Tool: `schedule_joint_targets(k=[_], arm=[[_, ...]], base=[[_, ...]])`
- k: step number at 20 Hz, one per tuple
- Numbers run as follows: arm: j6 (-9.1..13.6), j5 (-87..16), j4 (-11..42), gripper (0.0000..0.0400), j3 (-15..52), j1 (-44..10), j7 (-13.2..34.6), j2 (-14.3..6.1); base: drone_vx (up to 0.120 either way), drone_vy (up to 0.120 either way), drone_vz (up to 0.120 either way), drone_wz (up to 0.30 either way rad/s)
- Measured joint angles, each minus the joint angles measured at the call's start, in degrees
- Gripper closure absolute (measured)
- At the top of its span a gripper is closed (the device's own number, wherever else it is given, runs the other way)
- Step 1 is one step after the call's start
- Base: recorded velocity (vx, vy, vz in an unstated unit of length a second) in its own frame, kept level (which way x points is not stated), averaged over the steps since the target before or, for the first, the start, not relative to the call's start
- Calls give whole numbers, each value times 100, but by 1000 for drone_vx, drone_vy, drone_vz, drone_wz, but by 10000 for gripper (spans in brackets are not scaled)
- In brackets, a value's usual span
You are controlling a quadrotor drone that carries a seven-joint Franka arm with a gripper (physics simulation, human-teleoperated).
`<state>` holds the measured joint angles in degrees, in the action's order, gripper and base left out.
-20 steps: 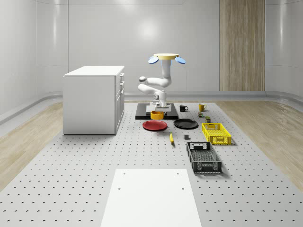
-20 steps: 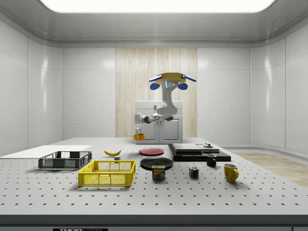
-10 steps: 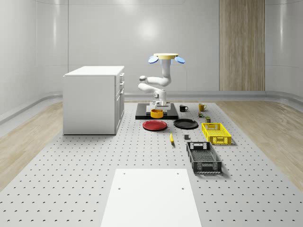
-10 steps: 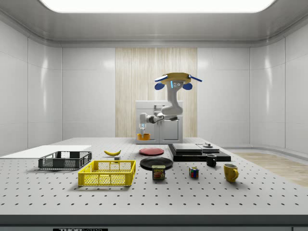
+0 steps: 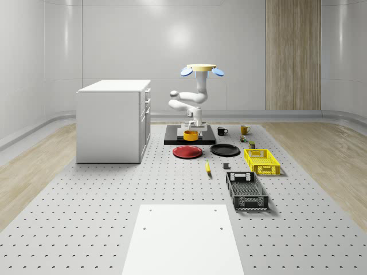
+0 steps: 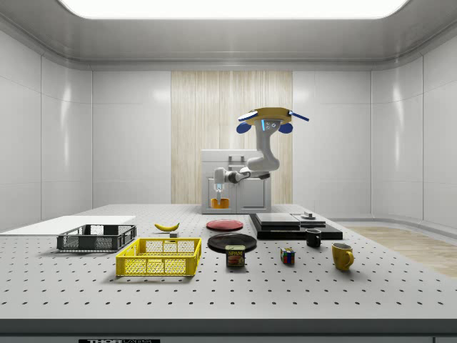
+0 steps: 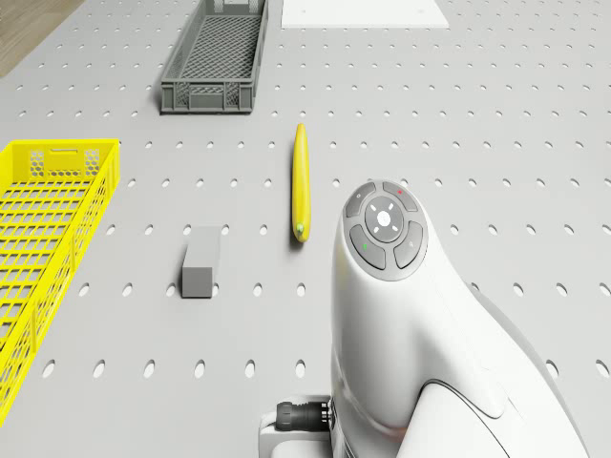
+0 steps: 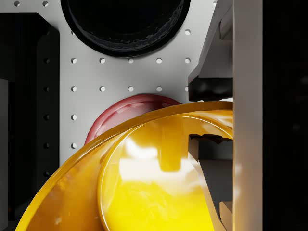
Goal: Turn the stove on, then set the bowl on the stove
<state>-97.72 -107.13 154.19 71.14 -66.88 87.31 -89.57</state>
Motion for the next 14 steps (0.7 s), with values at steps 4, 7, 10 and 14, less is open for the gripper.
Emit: schedule_joint_targets(k=[4,7,10,14], arm=[[-4,2,0,300,0,-2,1,-4],[-7,3,0,300,0,-3,2,-7],[-9,4,-1,300,0,-3,2,-10],[-12,6,-1,300,0,-5,3,-13]], base=[[-120,0,0,0],[-120,0,0,0],[-120,0,0,0],[-120,0,0,0]])
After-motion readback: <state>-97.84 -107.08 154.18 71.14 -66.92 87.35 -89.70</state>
